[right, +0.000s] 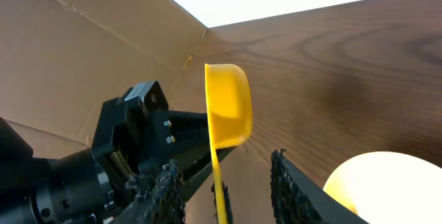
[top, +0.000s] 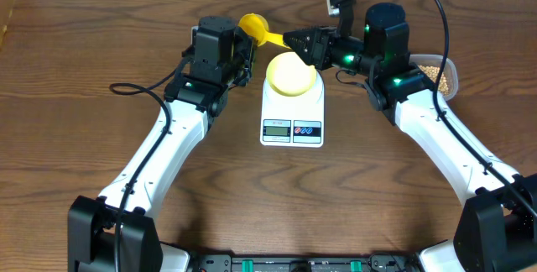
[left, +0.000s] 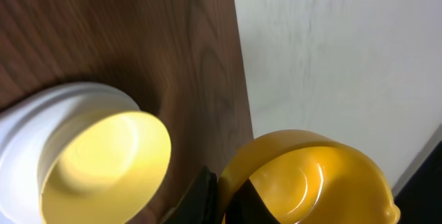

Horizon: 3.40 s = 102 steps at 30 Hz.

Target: Scoop item into bowl and weigh 50g on scale

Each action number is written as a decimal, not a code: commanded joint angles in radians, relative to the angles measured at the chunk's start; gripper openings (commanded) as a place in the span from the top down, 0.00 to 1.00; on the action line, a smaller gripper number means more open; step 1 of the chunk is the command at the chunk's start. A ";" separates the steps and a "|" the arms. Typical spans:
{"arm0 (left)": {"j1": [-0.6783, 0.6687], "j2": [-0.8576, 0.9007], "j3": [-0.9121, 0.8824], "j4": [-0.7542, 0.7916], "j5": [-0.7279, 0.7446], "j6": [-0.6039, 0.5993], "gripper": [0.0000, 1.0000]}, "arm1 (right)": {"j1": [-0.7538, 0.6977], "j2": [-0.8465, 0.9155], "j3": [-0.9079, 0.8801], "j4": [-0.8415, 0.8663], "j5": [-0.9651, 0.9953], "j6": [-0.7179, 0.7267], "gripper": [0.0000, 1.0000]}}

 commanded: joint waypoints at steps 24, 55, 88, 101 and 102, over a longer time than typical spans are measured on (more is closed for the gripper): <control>-0.002 0.004 0.011 0.010 0.064 -0.016 0.92 | 0.025 0.007 0.016 -0.010 -0.017 -0.005 0.73; 0.010 0.004 0.011 0.011 0.062 -0.014 0.05 | -0.060 0.007 0.016 -0.050 -0.010 -0.004 0.99; 0.019 0.004 0.011 -0.240 0.287 1.468 0.92 | -0.502 -0.024 0.022 -0.194 -0.002 -0.125 0.99; -0.139 0.003 0.011 -0.475 0.186 1.557 0.93 | -0.503 -0.024 0.022 -0.232 0.023 -0.126 0.99; -0.156 0.003 0.011 -0.490 0.142 1.557 0.93 | -0.503 -0.024 0.022 -0.237 0.023 -0.127 0.99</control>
